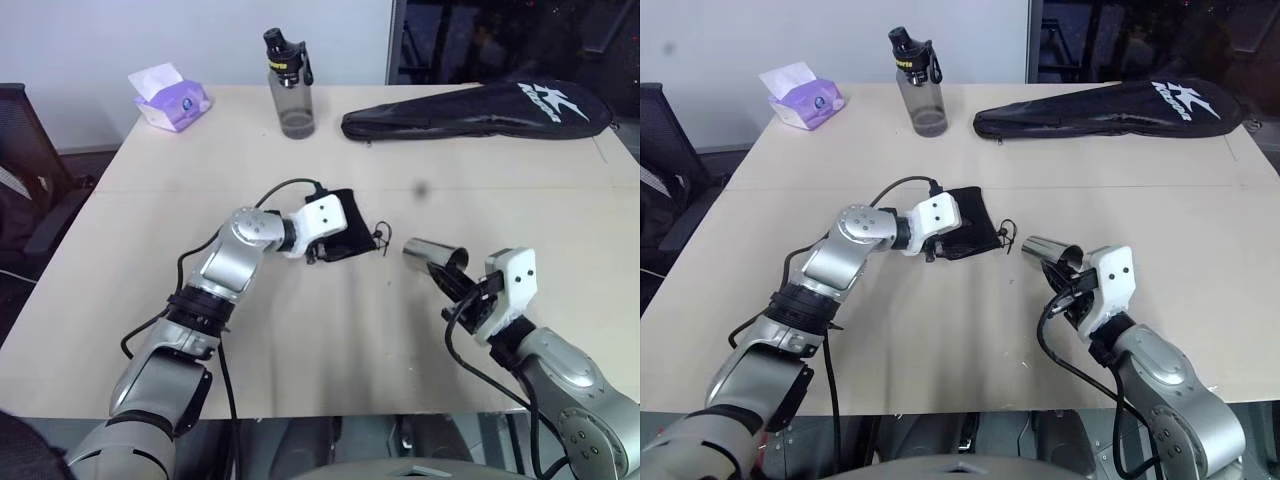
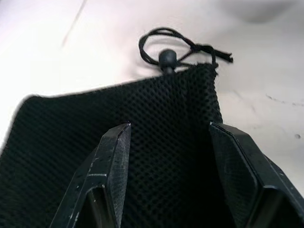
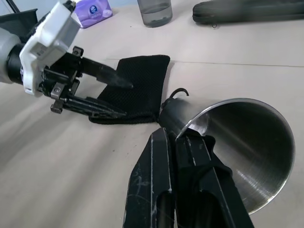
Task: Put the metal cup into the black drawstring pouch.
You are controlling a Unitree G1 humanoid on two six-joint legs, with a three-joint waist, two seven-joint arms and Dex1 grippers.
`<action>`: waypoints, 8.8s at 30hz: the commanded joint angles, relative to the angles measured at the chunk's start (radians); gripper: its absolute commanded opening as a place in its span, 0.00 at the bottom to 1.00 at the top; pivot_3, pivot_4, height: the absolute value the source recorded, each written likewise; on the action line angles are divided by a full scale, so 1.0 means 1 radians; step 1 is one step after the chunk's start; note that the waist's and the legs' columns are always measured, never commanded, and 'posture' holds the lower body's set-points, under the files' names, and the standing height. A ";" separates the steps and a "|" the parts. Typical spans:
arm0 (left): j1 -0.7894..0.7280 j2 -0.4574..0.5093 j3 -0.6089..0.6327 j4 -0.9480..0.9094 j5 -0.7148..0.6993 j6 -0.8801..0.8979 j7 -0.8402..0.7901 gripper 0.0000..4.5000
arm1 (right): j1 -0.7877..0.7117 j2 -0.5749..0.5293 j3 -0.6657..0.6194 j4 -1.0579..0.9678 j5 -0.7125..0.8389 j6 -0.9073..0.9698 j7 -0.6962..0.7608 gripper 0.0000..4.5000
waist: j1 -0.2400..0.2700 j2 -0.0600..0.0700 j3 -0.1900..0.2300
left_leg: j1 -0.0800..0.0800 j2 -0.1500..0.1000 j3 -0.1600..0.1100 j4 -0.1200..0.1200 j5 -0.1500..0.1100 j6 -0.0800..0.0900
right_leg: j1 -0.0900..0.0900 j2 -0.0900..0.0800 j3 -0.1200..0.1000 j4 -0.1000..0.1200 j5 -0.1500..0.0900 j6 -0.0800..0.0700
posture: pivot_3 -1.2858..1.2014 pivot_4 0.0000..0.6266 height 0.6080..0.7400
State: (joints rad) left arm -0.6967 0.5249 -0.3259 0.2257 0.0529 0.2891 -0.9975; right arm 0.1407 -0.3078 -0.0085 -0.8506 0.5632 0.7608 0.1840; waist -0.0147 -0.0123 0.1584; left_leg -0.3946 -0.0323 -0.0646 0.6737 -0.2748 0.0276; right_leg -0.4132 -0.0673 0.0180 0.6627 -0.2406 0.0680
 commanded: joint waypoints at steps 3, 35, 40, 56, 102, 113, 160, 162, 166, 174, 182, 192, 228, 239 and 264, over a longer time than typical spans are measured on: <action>0.002 -0.001 0.016 -0.060 -0.024 0.046 -0.015 0.60 | -0.010 -0.005 -0.005 -0.049 0.015 -0.005 -0.006 0.00 | 0.000 0.000 0.000 | 0.000 0.000 0.000 0.000 0.000 0.000 | 0.000 0.000 0.000 0.000 0.000 0.000 | 0.52 0.24 1.00; -0.028 -0.013 0.015 -0.019 0.084 -0.041 0.072 0.10 | -0.002 -0.010 0.014 -0.045 -0.002 -0.016 -0.015 0.00 | 0.000 0.000 0.000 | 0.000 0.000 0.000 0.000 0.000 0.000 | 0.000 0.000 0.000 0.000 0.000 0.000 | 0.52 0.24 1.00; -0.043 -0.018 -0.009 0.035 0.139 -0.111 0.122 0.10 | -0.007 -0.009 0.028 -0.040 -0.013 -0.020 -0.017 0.00 | 0.000 0.000 0.000 | 0.000 0.000 0.000 0.000 0.000 0.000 | 0.000 0.000 0.000 0.000 0.000 0.000 | 0.52 0.24 1.00; -0.142 -0.127 0.127 0.112 -0.059 0.239 0.023 0.04 | -0.053 0.017 0.091 -0.027 -0.046 -0.022 -0.022 0.00 | -0.003 0.000 0.000 | -0.001 0.000 0.000 0.001 0.000 0.000 | 0.000 0.000 0.000 0.000 0.000 0.000 | 0.52 0.24 1.00; -0.180 -0.190 0.293 -0.244 -0.496 0.996 0.224 0.04 | -0.484 0.377 0.204 0.923 -0.308 -0.628 0.148 0.00 | -0.027 0.000 0.000 | 0.002 0.001 0.000 0.000 0.004 -0.007 | -0.001 0.002 0.003 0.002 0.000 -0.001 | 0.52 0.24 1.00; -0.178 -0.206 0.339 -0.264 -0.576 1.006 0.278 0.04 | -0.666 0.238 0.428 1.129 -0.650 -0.794 0.272 0.00 | -0.029 0.000 0.000 | 0.003 0.001 0.000 -0.002 0.005 -0.009 | -0.001 0.002 0.004 0.002 0.001 -0.001 | 0.52 0.24 1.00; 0.007 0.013 -0.055 -0.234 0.000 0.088 0.233 0.01 | -0.386 0.002 0.249 0.603 -0.567 -0.345 0.253 1.00 | -0.017 0.000 0.000 | 0.002 0.000 -0.001 -0.003 0.003 -0.005 | -0.001 0.002 0.003 0.000 0.000 -0.001 | 0.52 0.24 1.00; -0.015 0.002 -0.018 -0.206 -0.030 0.109 0.213 0.01 | -0.407 0.015 0.258 0.637 -0.585 -0.360 0.240 1.00 | -0.017 0.000 0.000 | 0.002 0.000 -0.001 -0.003 0.003 -0.005 | -0.001 0.002 0.003 0.000 0.000 -0.001 | 0.52 0.24 1.00; -0.058 -0.008 0.041 -0.177 -0.076 0.143 0.186 0.01 | -0.459 0.057 0.265 0.729 -0.606 -0.399 0.215 1.00 | -0.024 0.000 0.000 | 0.002 0.000 -0.001 -0.003 0.003 -0.005 | -0.001 0.003 0.004 0.001 0.001 -0.001 | 0.52 0.24 1.00; -0.113 -0.006 0.121 -0.180 -0.123 0.220 0.178 0.01 | -0.582 0.120 0.267 0.942 -0.629 -0.490 0.208 1.00 | -0.025 0.000 0.000 | 0.002 0.000 -0.001 -0.003 0.005 -0.009 | -0.001 0.003 0.004 0.000 0.001 -0.001 | 0.52 0.24 1.00; -0.132 0.003 0.159 -0.199 -0.135 0.276 0.191 0.00 | -0.669 0.136 0.264 1.124 -0.666 -0.557 0.190 0.69 | -0.028 0.000 0.000 | 0.003 0.000 -0.001 -0.003 0.005 -0.009 | -0.001 0.003 0.004 0.001 0.001 -0.001 | 0.52 0.24 1.00; -0.062 0.021 0.168 -0.216 -0.132 0.251 0.215 0.00 | -0.571 0.005 0.211 0.742 -0.671 -0.384 0.241 0.01 | -0.024 0.001 0.001 | 0.001 0.000 -0.001 -0.003 0.005 -0.009 | -0.002 0.002 0.004 0.000 0.001 -0.001 | 0.52 0.24 1.00; -0.224 -0.263 0.098 0.026 -0.279 0.094 0.031 0.50 | -0.825 -0.369 0.162 0.194 -0.543 0.158 0.468 0.00 | -0.015 0.001 0.001 | -0.002 -0.001 -0.003 -0.002 0.005 -0.008 | -0.003 0.001 0.001 -0.001 0.000 -0.001 | 0.52 0.24 1.00; -0.133 -0.164 0.060 0.114 -0.152 0.074 0.058 0.05 | -0.712 -0.372 -0.060 0.259 -0.576 0.294 0.335 0.00 | -0.013 0.001 0.001 | -0.002 -0.001 -0.003 -0.002 0.005 -0.008 | -0.003 0.001 0.001 -0.001 0.000 -0.001 | 0.52 0.24 1.00; 0.502 -0.104 0.467 -0.572 -0.437 0.226 0.272 0.97 | 0.090 -0.127 -0.350 0.001 -0.307 -0.126 0.362 0.96 | -0.002 0.003 0.000 | 0.003 0.002 -0.003 -0.007 0.002 -0.004 | -0.002 0.001 0.005 -0.002 0.000 -0.001 | 0.52 0.24 1.00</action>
State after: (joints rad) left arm -0.2061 0.4155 0.0825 -0.2644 -0.3250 0.4853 -0.7469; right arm 0.2254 -0.4519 -0.3069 -0.7925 0.2184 0.7379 0.5329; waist -0.0168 -0.0092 0.1585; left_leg -0.3907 -0.0295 -0.0675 0.6670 -0.2728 0.0233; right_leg -0.4139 -0.0661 0.0229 0.6611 -0.2405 0.0670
